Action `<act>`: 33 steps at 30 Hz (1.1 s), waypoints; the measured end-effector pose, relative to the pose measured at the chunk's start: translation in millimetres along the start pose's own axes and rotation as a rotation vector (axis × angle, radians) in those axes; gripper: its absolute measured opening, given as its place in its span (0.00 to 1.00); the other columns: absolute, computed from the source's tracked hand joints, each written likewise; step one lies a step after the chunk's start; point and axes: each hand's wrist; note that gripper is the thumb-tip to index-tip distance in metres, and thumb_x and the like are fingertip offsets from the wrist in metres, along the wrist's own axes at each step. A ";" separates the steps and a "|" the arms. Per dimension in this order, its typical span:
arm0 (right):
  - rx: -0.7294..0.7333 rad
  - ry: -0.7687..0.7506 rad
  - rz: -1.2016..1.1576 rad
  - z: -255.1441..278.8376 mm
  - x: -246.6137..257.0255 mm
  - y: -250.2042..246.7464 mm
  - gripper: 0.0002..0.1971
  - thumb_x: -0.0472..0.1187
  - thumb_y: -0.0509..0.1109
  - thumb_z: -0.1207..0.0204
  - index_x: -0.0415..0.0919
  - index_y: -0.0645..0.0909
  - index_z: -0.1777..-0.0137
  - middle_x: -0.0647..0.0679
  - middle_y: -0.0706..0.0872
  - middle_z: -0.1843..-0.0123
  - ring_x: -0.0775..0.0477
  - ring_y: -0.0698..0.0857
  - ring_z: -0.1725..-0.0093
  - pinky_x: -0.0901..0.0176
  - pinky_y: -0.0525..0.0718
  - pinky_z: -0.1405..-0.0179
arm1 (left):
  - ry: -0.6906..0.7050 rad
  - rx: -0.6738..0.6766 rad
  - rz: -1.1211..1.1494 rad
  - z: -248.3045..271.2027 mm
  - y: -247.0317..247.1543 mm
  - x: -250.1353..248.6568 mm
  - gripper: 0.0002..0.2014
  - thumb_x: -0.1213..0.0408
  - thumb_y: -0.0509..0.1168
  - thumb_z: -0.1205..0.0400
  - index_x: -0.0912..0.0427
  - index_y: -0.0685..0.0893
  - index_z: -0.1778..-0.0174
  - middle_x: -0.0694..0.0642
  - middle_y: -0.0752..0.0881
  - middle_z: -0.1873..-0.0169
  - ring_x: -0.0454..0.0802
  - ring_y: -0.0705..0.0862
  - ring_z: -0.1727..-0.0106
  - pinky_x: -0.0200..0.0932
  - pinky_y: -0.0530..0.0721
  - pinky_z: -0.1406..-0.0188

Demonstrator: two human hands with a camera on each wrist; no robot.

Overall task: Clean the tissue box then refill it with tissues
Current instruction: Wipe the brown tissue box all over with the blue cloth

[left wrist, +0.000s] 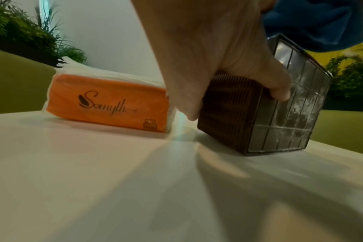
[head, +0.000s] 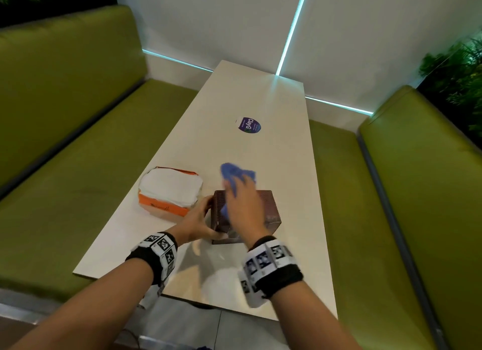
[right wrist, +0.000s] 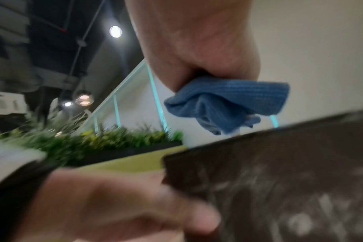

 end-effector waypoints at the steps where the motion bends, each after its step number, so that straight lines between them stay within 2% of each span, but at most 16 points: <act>1: 0.095 -0.054 0.157 6.2 4.4 18.0 0.23 0.49 0.55 0.14 0.43 0.69 0.21 0.39 0.65 0.18 0.35 0.61 0.18 0.44 0.61 0.19 | 0.001 -0.027 -0.001 -0.2 1.6 0.1 0.46 0.65 0.84 0.42 0.61 0.70 0.30 0.45 0.78 0.37 0.40 0.77 0.37 0.42 0.75 0.33; 3: 0.152 -0.153 0.415 12.0 1.8 37.0 0.27 0.50 0.52 0.13 0.46 0.58 0.16 0.40 0.54 0.13 0.35 0.47 0.14 0.41 0.44 0.15 | 0.005 -0.068 0.003 0.6 2.9 0.1 0.47 0.56 0.81 0.45 0.67 0.72 0.30 0.52 0.78 0.37 0.46 0.77 0.36 0.44 0.76 0.34; 4: 0.134 -0.165 0.465 7.7 -6.2 37.6 0.27 0.52 0.51 0.13 0.48 0.56 0.15 0.42 0.53 0.13 0.36 0.46 0.14 0.41 0.42 0.16 | 0.004 -0.066 -0.007 1.2 2.8 -0.9 0.50 0.54 0.80 0.47 0.66 0.70 0.28 0.53 0.77 0.35 0.47 0.76 0.34 0.43 0.75 0.33; 7: 0.090 -0.075 0.528 -10.6 -46.7 13.3 0.25 0.53 0.51 0.13 0.53 0.61 0.17 0.47 0.57 0.14 0.38 0.51 0.14 0.39 0.49 0.17 | -0.010 -0.015 0.029 0.8 1.9 -2.8 0.57 0.61 0.86 0.48 0.58 0.65 0.22 0.49 0.77 0.31 0.43 0.77 0.30 0.40 0.74 0.29; 10: 0.015 0.111 0.415 -19.0 -79.2 -17.7 0.23 0.49 0.51 0.12 0.49 0.64 0.19 0.46 0.60 0.14 0.38 0.53 0.15 0.42 0.53 0.16 | -0.016 0.009 0.080 -0.6 2.1 -3.0 0.54 0.73 0.85 0.42 0.56 0.64 0.21 0.50 0.78 0.32 0.41 0.76 0.29 0.32 0.73 0.31; 12: 0.045 0.133 0.491 -18.1 -73.2 -12.9 0.24 0.50 0.49 0.11 0.48 0.62 0.17 0.44 0.57 0.14 0.38 0.51 0.14 0.43 0.50 0.16 | -0.014 0.010 0.083 -1.7 1.7 -2.0 0.55 0.73 0.85 0.42 0.56 0.64 0.21 0.50 0.78 0.32 0.41 0.76 0.29 0.31 0.73 0.32; 14: 0.057 0.025 0.622 -12.3 -51.0 11.3 0.26 0.54 0.45 0.12 0.48 0.59 0.16 0.43 0.54 0.13 0.38 0.46 0.14 0.38 0.44 0.16 | -0.017 -0.001 0.081 -3.0 1.8 -0.4 0.56 0.73 0.86 0.44 0.56 0.64 0.21 0.49 0.79 0.33 0.42 0.76 0.30 0.30 0.75 0.32; 16: 0.066 -0.078 0.568 -1.8 -25.3 35.6 0.29 0.56 0.44 0.13 0.47 0.54 0.14 0.43 0.51 0.12 0.38 0.43 0.13 0.39 0.40 0.15 | -0.016 -0.003 0.069 -3.0 1.2 -0.3 0.57 0.71 0.86 0.46 0.57 0.65 0.21 0.43 0.78 0.36 0.43 0.75 0.30 0.28 0.76 0.36; 18: 0.135 -0.139 0.466 4.6 -14.0 40.3 0.28 0.54 0.47 0.12 0.48 0.52 0.14 0.46 0.50 0.12 0.40 0.43 0.13 0.45 0.41 0.14 | -0.022 -0.014 0.061 -3.3 1.2 0.6 0.56 0.73 0.85 0.45 0.57 0.64 0.21 0.41 0.77 0.37 0.43 0.75 0.30 0.34 0.75 0.35; 20: 0.124 -0.146 0.468 1.1 -25.1 25.8 0.27 0.52 0.50 0.12 0.51 0.54 0.15 0.49 0.52 0.12 0.42 0.47 0.13 0.46 0.46 0.15 | -0.024 -0.019 0.061 -3.9 1.2 1.2 0.54 0.75 0.84 0.42 0.54 0.64 0.22 0.42 0.78 0.35 0.39 0.77 0.32 0.32 0.75 0.33; 22: 0.066 -0.054 0.536 -10.5 -54.2 9.9 0.25 0.51 0.50 0.13 0.53 0.57 0.16 0.49 0.55 0.13 0.41 0.50 0.14 0.43 0.49 0.16 | -0.022 0.000 0.075 -4.2 0.9 0.4 0.55 0.74 0.85 0.42 0.50 0.64 0.22 0.42 0.79 0.35 0.35 0.77 0.33 0.33 0.75 0.31; 24: 0.024 0.096 0.492 -18.8 -75.3 -7.0 0.24 0.50 0.49 0.12 0.50 0.60 0.17 0.48 0.57 0.13 0.40 0.51 0.14 0.41 0.51 0.16 | -0.015 0.020 0.085 -4.1 0.7 0.4 0.56 0.71 0.86 0.43 0.48 0.64 0.21 0.43 0.79 0.33 0.36 0.76 0.30 0.39 0.74 0.28; 26: -0.005 0.164 0.507 -20.3 -74.0 -2.7 0.25 0.51 0.47 0.12 0.46 0.61 0.17 0.45 0.58 0.14 0.37 0.53 0.15 0.41 0.53 0.16 | -0.021 0.015 0.087 -3.7 1.8 1.9 0.57 0.69 0.86 0.45 0.50 0.64 0.20 0.45 0.79 0.31 0.39 0.76 0.28 0.42 0.74 0.26; 29: 0.012 0.031 0.588 -13.0 -36.1 27.0 0.27 0.52 0.45 0.12 0.43 0.59 0.17 0.41 0.57 0.14 0.33 0.50 0.15 0.39 0.49 0.16 | -0.032 0.005 0.070 -3.8 3.4 3.4 0.57 0.72 0.86 0.46 0.54 0.65 0.21 0.48 0.79 0.31 0.44 0.77 0.29 0.45 0.75 0.27; 31: 0.071 -0.104 0.543 -4.1 -14.6 40.8 0.27 0.49 0.50 0.13 0.42 0.56 0.16 0.41 0.55 0.13 0.35 0.47 0.14 0.41 0.46 0.15 | -0.018 -0.006 0.028 -3.4 2.5 3.5 0.54 0.73 0.86 0.46 0.56 0.68 0.24 0.50 0.80 0.32 0.48 0.77 0.29 0.46 0.76 0.29; 33: 0.111 -0.172 0.486 -5.8 -16.2 33.5 0.27 0.47 0.57 0.15 0.45 0.60 0.17 0.45 0.59 0.14 0.39 0.50 0.14 0.42 0.49 0.15 | -0.019 -0.018 0.022 -2.5 2.9 4.0 0.54 0.71 0.86 0.46 0.56 0.67 0.23 0.49 0.79 0.31 0.47 0.77 0.29 0.46 0.76 0.28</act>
Point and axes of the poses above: each hand's wrist, its own z-axis away from the middle knuckle, its own y-axis out of the palm, x = y × z
